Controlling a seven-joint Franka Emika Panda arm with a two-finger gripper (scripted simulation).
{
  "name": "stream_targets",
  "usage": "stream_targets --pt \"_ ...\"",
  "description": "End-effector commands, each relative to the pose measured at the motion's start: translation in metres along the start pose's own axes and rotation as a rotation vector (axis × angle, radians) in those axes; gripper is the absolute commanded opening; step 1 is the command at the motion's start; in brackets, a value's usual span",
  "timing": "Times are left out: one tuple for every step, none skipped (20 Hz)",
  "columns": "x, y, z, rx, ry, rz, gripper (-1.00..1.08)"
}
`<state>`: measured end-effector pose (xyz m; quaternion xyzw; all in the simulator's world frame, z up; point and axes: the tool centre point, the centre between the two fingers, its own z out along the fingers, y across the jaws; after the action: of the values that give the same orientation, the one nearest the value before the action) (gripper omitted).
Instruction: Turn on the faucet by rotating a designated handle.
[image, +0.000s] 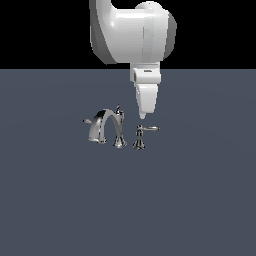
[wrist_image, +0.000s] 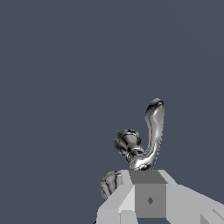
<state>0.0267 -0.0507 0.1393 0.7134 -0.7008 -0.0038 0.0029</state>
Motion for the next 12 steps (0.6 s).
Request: stream_targets --pt "0.013 -0.008 0.013 0.003 0.002 0.067 -1.00" --pt "0.017 -0.011 0.018 0.004 0.002 0.090 -1.00" --pt "0.022 -0.013 0.022 0.005 0.002 0.112 -1.00" --pt "0.026 -0.015 0.026 0.006 0.002 0.132 -1.00" --pt "0.030 -0.017 0.030 0.006 0.002 0.151 -1.00" --pt "0.034 -0.018 0.033 0.007 0.002 0.169 -1.00" --pt "0.037 -0.020 0.036 0.008 0.002 0.184 -1.00" --pt "0.040 -0.021 0.039 0.008 0.002 0.198 -1.00" --pt "0.042 -0.022 0.041 0.009 0.002 0.209 -1.00" --pt "0.044 -0.023 0.043 0.009 0.002 0.219 -1.00" --pt "0.046 -0.023 0.044 0.009 0.002 0.227 -1.00" --pt "0.047 -0.024 0.045 0.010 0.002 0.233 -1.00"
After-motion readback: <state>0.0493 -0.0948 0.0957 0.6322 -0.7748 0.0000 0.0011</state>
